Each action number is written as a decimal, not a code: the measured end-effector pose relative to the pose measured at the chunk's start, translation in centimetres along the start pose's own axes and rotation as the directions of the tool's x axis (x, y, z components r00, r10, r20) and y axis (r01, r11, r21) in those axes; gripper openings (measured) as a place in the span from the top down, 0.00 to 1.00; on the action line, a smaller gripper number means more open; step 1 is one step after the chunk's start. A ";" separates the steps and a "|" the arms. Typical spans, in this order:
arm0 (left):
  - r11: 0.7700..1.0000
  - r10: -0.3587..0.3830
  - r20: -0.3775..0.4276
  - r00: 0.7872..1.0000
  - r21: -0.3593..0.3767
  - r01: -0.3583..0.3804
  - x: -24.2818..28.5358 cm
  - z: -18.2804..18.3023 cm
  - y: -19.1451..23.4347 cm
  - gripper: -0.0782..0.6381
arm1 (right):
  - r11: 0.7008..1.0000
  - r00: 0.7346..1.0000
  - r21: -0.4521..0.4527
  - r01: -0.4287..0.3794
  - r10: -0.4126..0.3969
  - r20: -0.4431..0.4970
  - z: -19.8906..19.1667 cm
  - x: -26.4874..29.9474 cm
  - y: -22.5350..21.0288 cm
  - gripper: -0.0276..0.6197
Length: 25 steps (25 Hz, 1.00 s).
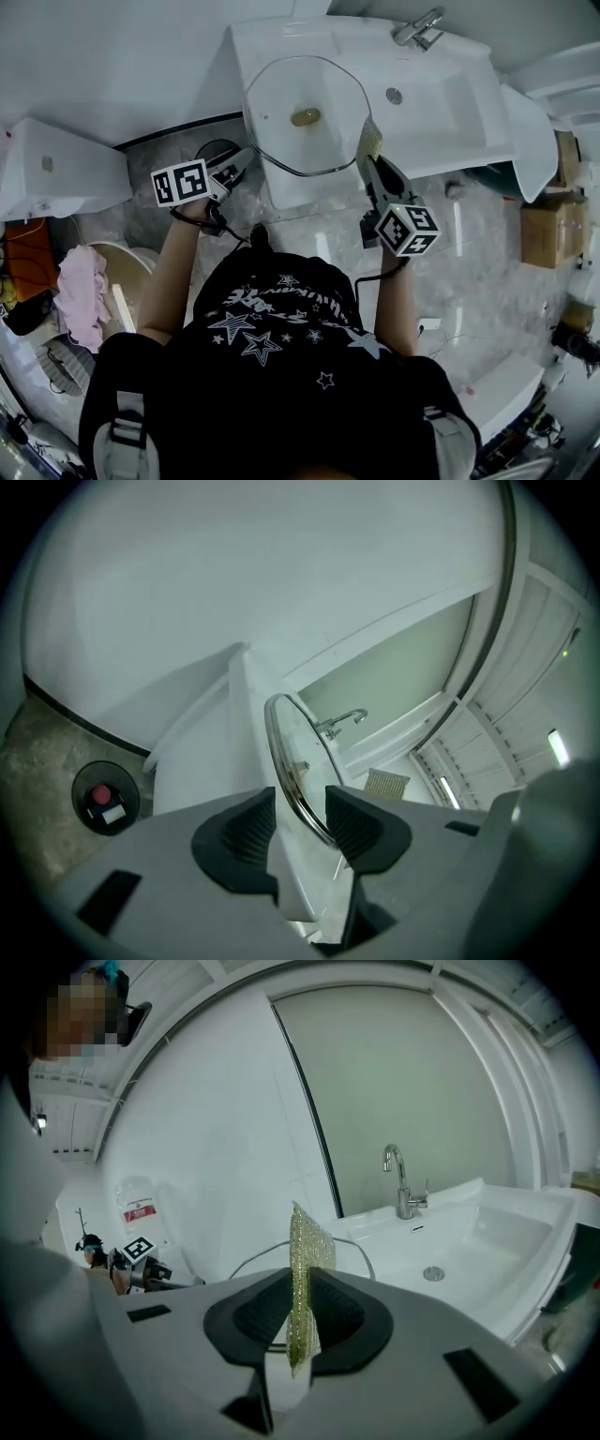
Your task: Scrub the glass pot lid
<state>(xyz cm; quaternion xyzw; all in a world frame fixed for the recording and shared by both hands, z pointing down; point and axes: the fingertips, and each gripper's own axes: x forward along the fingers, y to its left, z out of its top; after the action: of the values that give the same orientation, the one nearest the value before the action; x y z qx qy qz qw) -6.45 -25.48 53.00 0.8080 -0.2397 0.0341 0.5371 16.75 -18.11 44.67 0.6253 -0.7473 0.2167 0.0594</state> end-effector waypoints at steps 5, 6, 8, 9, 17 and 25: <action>0.996 -0.035 -0.019 0.999 -0.084 0.034 1.4 0.8 0.6 0.68 | 0.999 0.999 -0.030 0.028 -0.029 -0.014 0.6 0.5 -0.6 0.86; 0.995 -0.036 -0.023 0.999 -0.095 0.033 1.7 0.8 0.8 0.68 | 0.999 0.999 -0.036 0.036 -0.037 -0.014 0.8 0.5 -0.9 0.86; 0.993 -0.035 -0.034 0.999 -0.111 0.031 2.2 0.8 1.0 0.68 | 0.998 0.999 -0.042 0.047 -0.047 -0.008 1.4 0.8 -1.5 0.86; 0.993 -0.031 -0.041 0.999 -0.113 0.026 2.4 0.8 1.1 0.68 | 0.998 0.999 -0.047 0.047 -0.047 -0.007 1.7 1.0 -1.8 0.86; 0.993 0.003 -0.012 1.000 -0.114 -0.004 3.6 0.5 1.3 0.69 | 0.986 0.998 -0.161 -0.049 0.041 -0.056 2.8 4.4 -2.5 0.86; 0.990 0.077 0.089 0.993 -0.124 -0.066 3.8 1.4 1.4 0.75 | 0.887 0.967 -0.397 -0.236 0.174 -0.187 5.2 11.8 -1.5 0.86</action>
<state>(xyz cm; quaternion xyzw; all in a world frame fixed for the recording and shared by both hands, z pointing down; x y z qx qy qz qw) -4.02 -28.49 54.80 0.7655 -0.2950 0.0009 0.5718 16.70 -31.07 44.58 0.4979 -0.8319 0.1026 0.2225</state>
